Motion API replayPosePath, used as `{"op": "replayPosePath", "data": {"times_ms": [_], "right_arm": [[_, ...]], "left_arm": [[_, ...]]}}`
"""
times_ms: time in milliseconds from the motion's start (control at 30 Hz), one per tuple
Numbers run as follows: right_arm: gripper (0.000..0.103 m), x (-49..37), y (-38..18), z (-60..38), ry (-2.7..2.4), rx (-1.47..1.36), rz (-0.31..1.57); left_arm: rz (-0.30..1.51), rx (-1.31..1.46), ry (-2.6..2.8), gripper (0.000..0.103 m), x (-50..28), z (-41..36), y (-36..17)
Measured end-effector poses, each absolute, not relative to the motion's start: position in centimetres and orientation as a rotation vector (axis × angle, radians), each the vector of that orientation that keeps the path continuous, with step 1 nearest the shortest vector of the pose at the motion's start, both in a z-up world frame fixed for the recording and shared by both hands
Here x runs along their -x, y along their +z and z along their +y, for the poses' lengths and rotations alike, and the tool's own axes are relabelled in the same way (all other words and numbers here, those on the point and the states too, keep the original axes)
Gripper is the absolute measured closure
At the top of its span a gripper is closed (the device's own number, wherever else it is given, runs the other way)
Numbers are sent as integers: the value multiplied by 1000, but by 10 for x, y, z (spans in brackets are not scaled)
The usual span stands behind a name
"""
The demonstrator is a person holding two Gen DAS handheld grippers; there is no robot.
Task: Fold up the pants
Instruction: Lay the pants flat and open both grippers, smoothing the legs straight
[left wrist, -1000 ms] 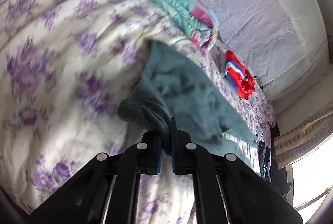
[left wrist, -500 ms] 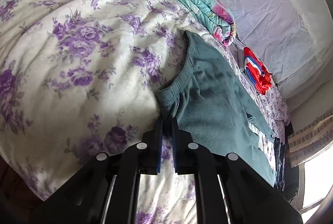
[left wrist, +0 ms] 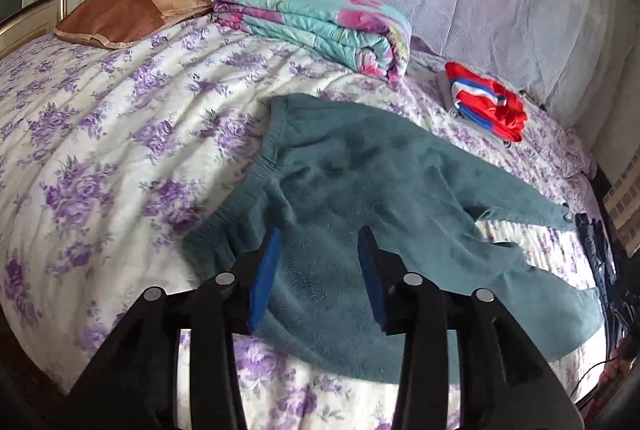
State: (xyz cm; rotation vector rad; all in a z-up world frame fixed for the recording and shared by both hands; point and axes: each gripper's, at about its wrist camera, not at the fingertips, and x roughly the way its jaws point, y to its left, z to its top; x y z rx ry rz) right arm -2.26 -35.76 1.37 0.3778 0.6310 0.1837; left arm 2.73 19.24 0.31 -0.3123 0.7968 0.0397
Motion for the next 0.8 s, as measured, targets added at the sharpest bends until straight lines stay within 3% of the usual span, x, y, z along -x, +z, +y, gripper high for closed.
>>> {"op": "replayPosePath", "data": {"times_ms": [67, 133, 233, 300, 333, 367, 467, 567, 700, 800], "right_arm": [[53, 6, 7, -330, 246, -364, 660], [37, -10, -6, -295, 311, -313, 736], [32, -26, -46, -255, 331, -183, 900], [28, -21, -36, -251, 349, -168, 868], [28, -22, -31, -254, 356, -181, 855], [28, -24, -26, -258, 336, -187, 841], [28, -31, -6, -264, 316, -212, 797], [25, -39, 20, -265, 370, -276, 673], [10, -49, 43, -255, 407, -291, 506], [9, -60, 37, -246, 349, -269, 435]], "left_arm": [[864, 303, 93, 58, -41, 194, -18], [868, 292, 101, 58, -42, 195, -29], [852, 232, 124, 53, -38, 189, -20], [822, 178, 159, 52, -38, 185, -13], [802, 152, 174, 45, -40, 184, -7], [770, 128, 193, 30, -42, 183, 3], [644, 95, 238, 13, -54, 184, 35], [575, 95, 195, 7, -81, 184, 60], [626, 179, 63, 6, -141, 191, 66], [701, 265, 59, 7, -183, 210, 50]]}}
